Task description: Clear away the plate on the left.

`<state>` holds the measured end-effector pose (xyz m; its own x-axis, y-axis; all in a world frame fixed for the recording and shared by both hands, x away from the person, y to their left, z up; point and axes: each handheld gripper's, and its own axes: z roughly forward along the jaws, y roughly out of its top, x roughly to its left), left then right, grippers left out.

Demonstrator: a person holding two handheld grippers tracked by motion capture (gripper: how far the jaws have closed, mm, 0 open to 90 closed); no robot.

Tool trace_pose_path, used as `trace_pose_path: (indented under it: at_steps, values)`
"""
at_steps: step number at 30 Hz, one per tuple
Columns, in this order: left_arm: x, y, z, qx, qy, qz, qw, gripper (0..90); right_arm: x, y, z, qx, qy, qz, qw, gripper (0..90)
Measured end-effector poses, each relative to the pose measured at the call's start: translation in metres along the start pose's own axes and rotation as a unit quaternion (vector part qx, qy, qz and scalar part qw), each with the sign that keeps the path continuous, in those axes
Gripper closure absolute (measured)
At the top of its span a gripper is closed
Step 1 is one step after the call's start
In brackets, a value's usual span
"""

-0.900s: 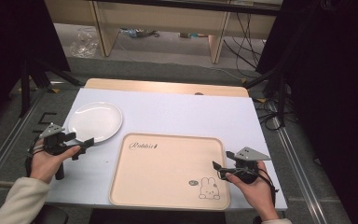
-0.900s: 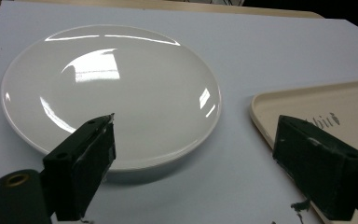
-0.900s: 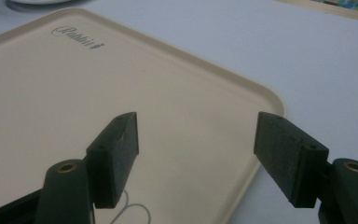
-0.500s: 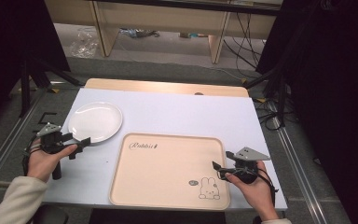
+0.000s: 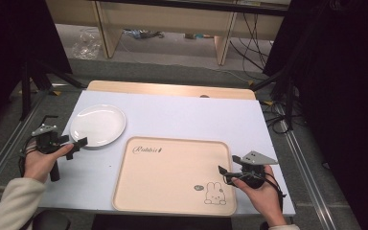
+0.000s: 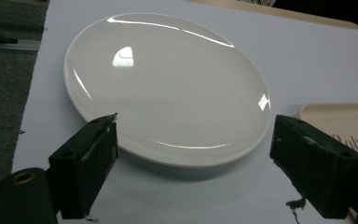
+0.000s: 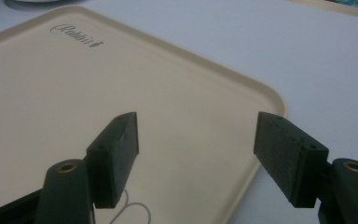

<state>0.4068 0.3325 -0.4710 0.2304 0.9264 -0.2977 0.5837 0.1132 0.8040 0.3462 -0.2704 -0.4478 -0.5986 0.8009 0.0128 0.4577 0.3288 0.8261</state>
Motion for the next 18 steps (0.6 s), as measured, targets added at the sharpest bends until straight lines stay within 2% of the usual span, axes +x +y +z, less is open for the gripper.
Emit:
trace_pose_path:
  at_steps: [2,5,7,11,12,14,17,18]
  values:
    - [0.008,0.000,0.001,0.002,0.010,-0.012,0.9999,15.0,0.001,0.000,0.000,0.002,0.002,0.005,1.0000,31.6]
    - [0.014,0.001,0.002,0.006,0.018,-0.019,0.9996,15.2,0.000,0.000,0.001,-0.002,-0.002,-0.002,1.0000,31.6]
    - [0.021,0.002,0.004,0.009,0.031,-0.029,0.9991,15.8,0.000,0.000,0.000,0.000,-0.001,0.001,1.0000,31.6]
    - [0.028,0.003,0.008,0.013,0.041,-0.041,0.9983,16.9,-0.001,0.000,0.001,-0.001,-0.003,-0.001,1.0000,31.6]
    - [0.029,0.004,0.009,0.012,0.049,-0.054,0.9973,17.7,-0.001,0.000,0.001,-0.002,-0.003,0.001,1.0000,31.6]
    - [0.033,0.005,0.012,0.009,0.047,-0.059,0.9971,19.4,-0.001,0.000,0.001,-0.002,-0.003,0.001,1.0000,31.6]
    - [0.035,0.008,0.015,0.020,0.043,-0.065,0.9967,21.7,-0.002,0.000,0.000,0.005,-0.005,0.004,1.0000,31.6]
    - [0.035,0.008,0.017,0.017,0.047,-0.076,0.9959,21.8,-0.002,0.000,0.000,0.005,-0.005,0.004,1.0000,31.6]
